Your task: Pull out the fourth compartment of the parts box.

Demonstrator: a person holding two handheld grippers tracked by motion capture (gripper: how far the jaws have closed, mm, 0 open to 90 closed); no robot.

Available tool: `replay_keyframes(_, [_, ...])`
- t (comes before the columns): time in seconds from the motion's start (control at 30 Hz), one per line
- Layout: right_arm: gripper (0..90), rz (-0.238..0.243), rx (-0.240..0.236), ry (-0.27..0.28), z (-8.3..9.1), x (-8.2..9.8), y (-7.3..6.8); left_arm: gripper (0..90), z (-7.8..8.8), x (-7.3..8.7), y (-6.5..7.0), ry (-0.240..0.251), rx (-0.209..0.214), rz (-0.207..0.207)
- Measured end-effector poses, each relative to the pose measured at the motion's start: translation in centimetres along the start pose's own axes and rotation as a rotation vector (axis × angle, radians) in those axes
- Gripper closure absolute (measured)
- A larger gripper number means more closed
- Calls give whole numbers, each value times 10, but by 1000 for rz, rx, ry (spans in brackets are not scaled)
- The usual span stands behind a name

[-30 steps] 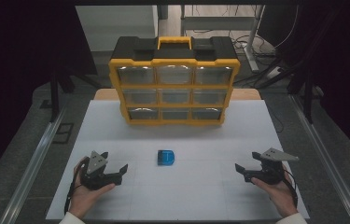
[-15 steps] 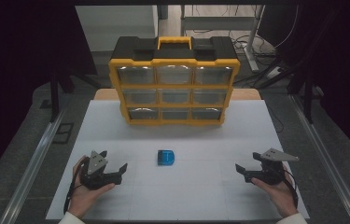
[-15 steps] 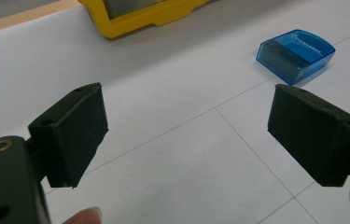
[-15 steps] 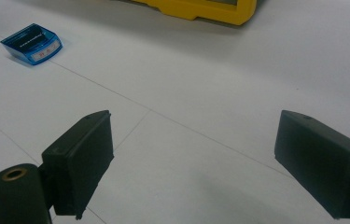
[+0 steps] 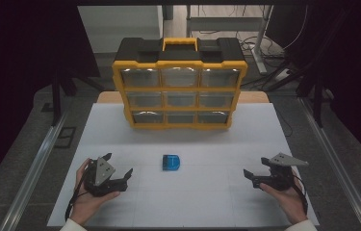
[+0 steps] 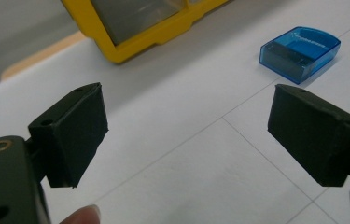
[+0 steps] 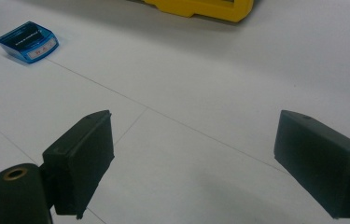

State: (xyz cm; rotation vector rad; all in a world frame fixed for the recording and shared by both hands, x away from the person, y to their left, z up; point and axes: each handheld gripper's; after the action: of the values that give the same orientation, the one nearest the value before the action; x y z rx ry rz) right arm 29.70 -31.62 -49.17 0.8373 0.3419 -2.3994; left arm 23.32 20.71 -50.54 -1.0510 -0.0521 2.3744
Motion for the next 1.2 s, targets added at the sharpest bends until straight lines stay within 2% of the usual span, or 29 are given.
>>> replay_keyframes(0.27, [122,-1,2,-8,-1,0,0,123,0,-1,5,6,-42,-75])
replay_keyframes(0.43, [122,-2,3,-20,-2,1,0,119,-1,-1,9,3,-44,-102])
replay_keyframes(0.5, [122,-1,3,-23,-3,0,1,119,0,-1,11,6,-56,-125])
replay_keyframes(0.83, [122,1,6,-25,-3,0,1,119,1,-1,14,19,-82,-171])
replay_keyframes(1.07, [122,3,7,-28,-3,0,0,121,2,-4,18,16,-124,-221])
replay_keyframes(1.2, [122,4,5,-33,-4,0,1,123,4,-5,20,36,-136,-225])
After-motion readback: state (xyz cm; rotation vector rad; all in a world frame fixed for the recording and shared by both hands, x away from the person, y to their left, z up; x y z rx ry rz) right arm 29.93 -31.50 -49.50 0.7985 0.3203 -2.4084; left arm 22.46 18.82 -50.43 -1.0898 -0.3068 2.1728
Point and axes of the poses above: each handheld gripper's, and its own axes: z roughly backward along the jaws, x roughly out of its underside, y roughly to its right, and after that the axes turned 15 degrees about -y, right-handed
